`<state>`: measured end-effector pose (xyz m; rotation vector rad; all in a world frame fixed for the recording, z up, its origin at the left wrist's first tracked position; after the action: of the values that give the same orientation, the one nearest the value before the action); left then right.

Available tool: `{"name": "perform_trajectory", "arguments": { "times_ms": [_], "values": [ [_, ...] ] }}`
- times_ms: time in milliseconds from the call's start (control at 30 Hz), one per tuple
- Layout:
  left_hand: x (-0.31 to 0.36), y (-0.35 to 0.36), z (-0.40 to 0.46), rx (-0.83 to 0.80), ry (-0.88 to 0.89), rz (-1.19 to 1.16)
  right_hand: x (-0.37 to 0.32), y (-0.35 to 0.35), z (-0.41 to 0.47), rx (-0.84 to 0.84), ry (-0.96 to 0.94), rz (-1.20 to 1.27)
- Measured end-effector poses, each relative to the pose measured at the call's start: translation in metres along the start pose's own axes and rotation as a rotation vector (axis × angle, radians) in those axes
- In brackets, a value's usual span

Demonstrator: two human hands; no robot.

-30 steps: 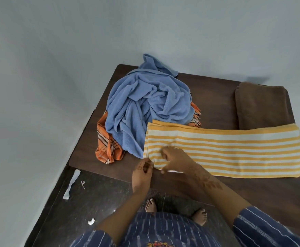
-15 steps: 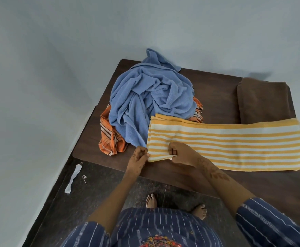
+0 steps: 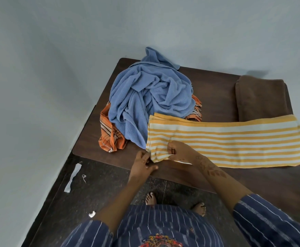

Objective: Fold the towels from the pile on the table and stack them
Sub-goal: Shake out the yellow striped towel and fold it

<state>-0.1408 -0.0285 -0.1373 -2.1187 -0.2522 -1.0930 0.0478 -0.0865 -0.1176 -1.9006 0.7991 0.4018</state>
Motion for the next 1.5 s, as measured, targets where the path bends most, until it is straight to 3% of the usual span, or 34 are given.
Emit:
{"name": "perform_trajectory", "arguments": {
  "times_ms": [67, 167, 233, 400, 467, 600, 733, 833, 933, 1033, 1167, 1300, 1333, 1433, 1500],
  "values": [
    [0.001, -0.002, 0.005, 0.062, -0.025, -0.029, -0.002, 0.001, -0.002, 0.047, 0.006, 0.044],
    [0.007, -0.005, 0.009, 0.023, 0.022, -0.103, 0.002, -0.005, -0.009, 0.157, 0.068, 0.373],
    [0.015, -0.008, 0.005, 0.084, 0.068, -0.154, 0.008, -0.009, -0.015, 0.181, 0.099, 0.514],
    [0.041, -0.012, -0.008, 0.347, 0.249, 0.076, 0.013, -0.008, -0.015, 0.157, 0.108, 0.612],
    [0.049, -0.008, -0.010, 0.315, 0.238, 0.033, 0.014, -0.011, -0.015, 0.178, 0.127, 0.721],
    [0.067, 0.005, -0.016, 0.045, 0.169, -0.179, 0.023, -0.023, -0.021, 0.221, 0.188, 0.934],
    [0.074, 0.004, -0.016, 0.079, 0.149, -0.406, 0.023, -0.025, -0.020, 0.126, 0.222, 0.824],
    [0.076, -0.003, -0.009, 0.116, 0.144, -0.511, 0.007, -0.028, -0.018, -0.055, 0.151, 0.543],
    [0.073, -0.010, 0.000, 0.175, 0.142, -0.499, -0.018, -0.032, -0.009, 0.006, 0.028, 0.160],
    [0.073, -0.015, 0.004, 0.295, 0.268, -0.224, -0.025, -0.018, 0.000, 0.136, 0.049, -0.103],
    [0.061, -0.018, 0.001, 0.456, 0.528, 0.321, -0.015, -0.023, -0.003, 0.308, 0.023, 0.040],
    [0.027, -0.011, 0.005, 0.362, 0.433, 0.509, -0.013, -0.027, -0.005, 0.267, -0.016, -0.015],
    [0.026, -0.011, 0.004, 0.301, 0.337, 0.400, -0.013, -0.026, -0.005, 0.280, -0.034, 0.009],
    [0.026, -0.008, 0.007, 0.128, -0.118, -0.450, -0.010, -0.031, -0.005, 0.320, -0.013, 0.213],
    [0.031, -0.002, 0.010, 0.048, -0.392, -0.785, -0.008, -0.034, -0.007, 0.238, 0.064, 0.337]
  ]
}}
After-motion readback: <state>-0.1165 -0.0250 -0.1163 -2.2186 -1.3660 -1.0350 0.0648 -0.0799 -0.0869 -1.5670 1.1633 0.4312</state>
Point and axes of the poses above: each hand's wrist, its own z-axis towards the middle knuckle, its own y-axis out of the palm, x = y × z, the point moved 3 cm from there along z, towards the middle knuckle, and after that the axes turned 1 degree about -x, right-handed, at the moved point
